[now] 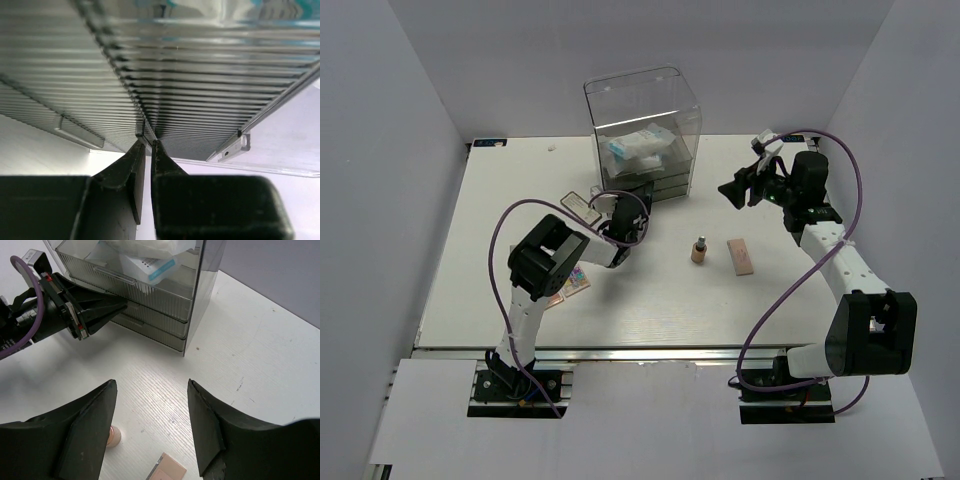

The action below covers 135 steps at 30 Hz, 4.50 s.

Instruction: Organize the makeup

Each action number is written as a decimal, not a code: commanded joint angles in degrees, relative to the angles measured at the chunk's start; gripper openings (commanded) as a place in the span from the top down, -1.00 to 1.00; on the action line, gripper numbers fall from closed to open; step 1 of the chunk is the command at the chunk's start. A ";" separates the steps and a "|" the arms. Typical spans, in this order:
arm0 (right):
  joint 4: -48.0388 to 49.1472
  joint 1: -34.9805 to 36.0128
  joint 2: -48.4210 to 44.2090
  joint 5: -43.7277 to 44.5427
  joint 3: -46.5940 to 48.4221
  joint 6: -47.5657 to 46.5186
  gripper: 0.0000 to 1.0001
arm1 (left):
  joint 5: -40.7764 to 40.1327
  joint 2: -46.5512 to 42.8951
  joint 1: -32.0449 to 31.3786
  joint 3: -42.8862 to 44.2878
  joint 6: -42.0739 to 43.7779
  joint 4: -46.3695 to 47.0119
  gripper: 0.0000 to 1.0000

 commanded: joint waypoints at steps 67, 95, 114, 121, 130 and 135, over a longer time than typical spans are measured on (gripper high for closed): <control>-5.60 4.10 6.54 -7.15 -16.91 -31.71 -0.79 | -5.21 -84.88 -0.93 -40.82 30.19 -48.79 -0.50; -11.92 13.59 18.78 4.80 -3.99 -32.41 -0.12 | -12.43 -94.82 -0.93 -38.71 29.66 -61.63 -0.52; -33.80 28.17 23.33 28.52 31.47 -47.43 1.00 | -17.35 -102.11 -1.02 -35.46 30.63 -72.61 -0.52; -42.06 33.45 33.71 42.41 49.35 -53.76 1.00 | -18.15 -105.10 -0.93 -35.28 30.54 -74.37 -0.51; -45.76 34.60 41.27 52.17 56.57 -59.74 1.00 | -17.97 -105.28 -0.93 -34.84 31.94 -74.02 -0.51; -46.82 35.30 42.85 56.04 55.96 -61.77 0.89 | -18.32 -106.25 -0.93 -34.84 32.12 -74.46 -0.51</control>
